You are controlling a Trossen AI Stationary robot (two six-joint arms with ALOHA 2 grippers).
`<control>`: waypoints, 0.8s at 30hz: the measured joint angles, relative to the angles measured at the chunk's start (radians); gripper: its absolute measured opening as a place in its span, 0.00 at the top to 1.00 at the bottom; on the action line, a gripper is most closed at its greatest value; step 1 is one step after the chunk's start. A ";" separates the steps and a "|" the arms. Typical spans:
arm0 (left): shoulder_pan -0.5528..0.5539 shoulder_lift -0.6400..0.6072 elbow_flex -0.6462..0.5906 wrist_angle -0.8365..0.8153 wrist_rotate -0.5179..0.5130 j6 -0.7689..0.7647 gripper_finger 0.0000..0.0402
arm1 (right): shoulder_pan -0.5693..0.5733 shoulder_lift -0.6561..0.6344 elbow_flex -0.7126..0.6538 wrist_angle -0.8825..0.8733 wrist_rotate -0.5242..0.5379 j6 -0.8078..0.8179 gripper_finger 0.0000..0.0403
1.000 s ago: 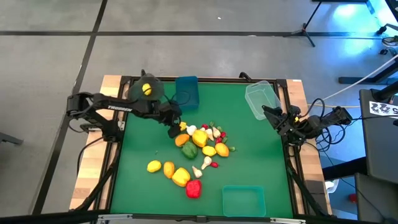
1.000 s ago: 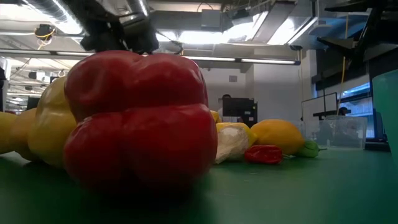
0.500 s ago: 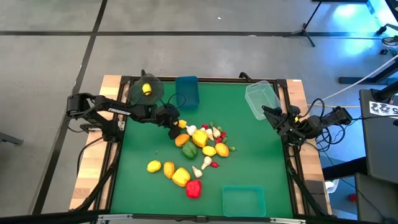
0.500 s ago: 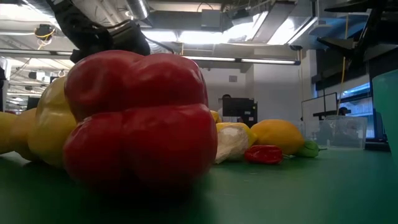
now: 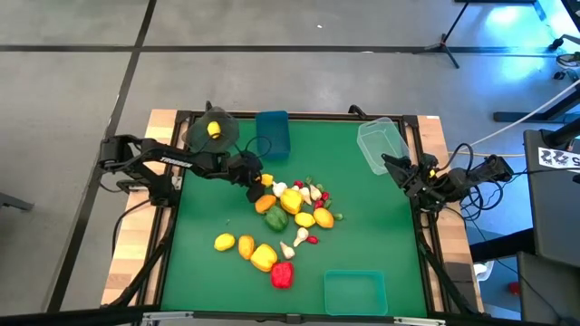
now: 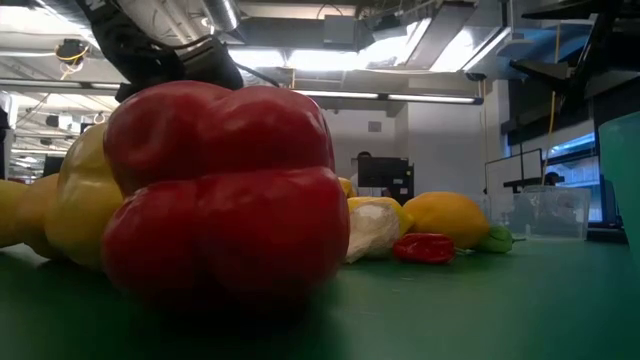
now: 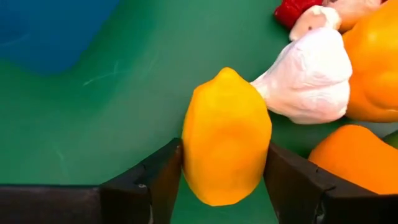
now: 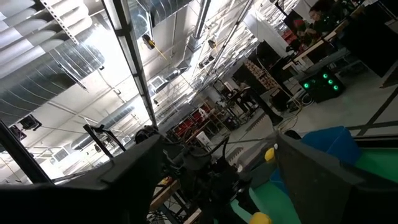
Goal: Sort produce into baskets
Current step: Put the top yellow lemon into the black bin
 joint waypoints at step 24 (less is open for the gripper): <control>0.127 -0.471 0.092 -0.512 -0.408 -0.271 0.54 | 0.000 0.000 0.000 0.002 0.002 0.000 0.25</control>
